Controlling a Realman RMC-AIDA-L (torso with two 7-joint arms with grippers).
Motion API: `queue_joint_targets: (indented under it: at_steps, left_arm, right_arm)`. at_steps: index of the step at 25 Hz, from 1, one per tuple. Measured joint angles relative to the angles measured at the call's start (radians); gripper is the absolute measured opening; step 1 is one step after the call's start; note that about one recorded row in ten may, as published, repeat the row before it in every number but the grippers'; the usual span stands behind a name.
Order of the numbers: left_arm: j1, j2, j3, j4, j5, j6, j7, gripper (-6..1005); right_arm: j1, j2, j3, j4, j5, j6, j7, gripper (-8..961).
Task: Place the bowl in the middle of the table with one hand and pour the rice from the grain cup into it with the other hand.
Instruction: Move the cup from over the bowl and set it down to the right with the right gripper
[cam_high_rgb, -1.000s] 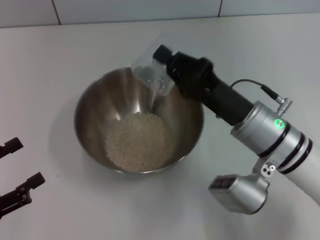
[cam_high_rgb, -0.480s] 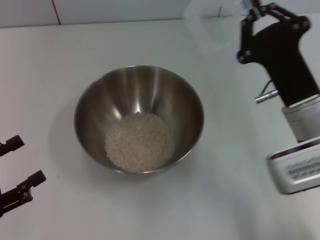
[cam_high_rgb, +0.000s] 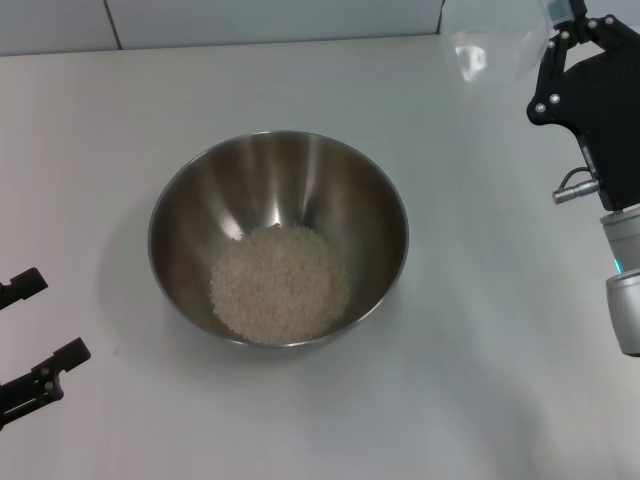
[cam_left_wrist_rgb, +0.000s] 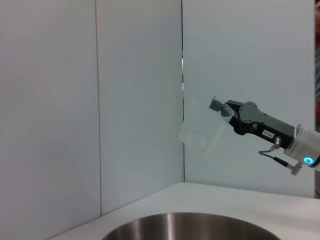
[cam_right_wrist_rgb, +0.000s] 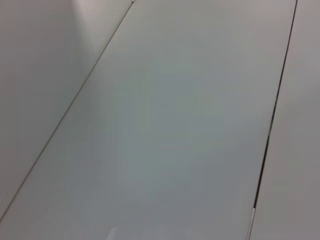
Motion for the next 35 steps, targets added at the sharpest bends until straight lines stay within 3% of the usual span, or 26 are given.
queue_joint_targets:
  at_steps: [4, 12, 21, 35]
  left_arm:
    - [-0.001, 0.0, 0.0, 0.0, 0.0, 0.0, 0.0, 791]
    - [-0.001, 0.0, 0.0, 0.0, 0.0, 0.001, -0.001, 791]
    - [-0.006, -0.001, 0.0, 0.0, 0.0, -0.001, -0.002, 791]
    - [-0.011, -0.001, -0.006, 0.004, 0.0, 0.0, -0.012, 791]
  right_arm:
    - [-0.006, 0.0, 0.03, 0.002, 0.0, 0.031, 0.044, 19]
    - [0.011, -0.005, 0.127, -0.016, 0.001, 0.309, 0.302, 19]
    - [0.047, -0.006, 0.135, -0.034, -0.005, 0.581, 0.353, 20]
    - [0.045, -0.006, 0.126, -0.036, -0.008, 0.648, 0.354, 20]
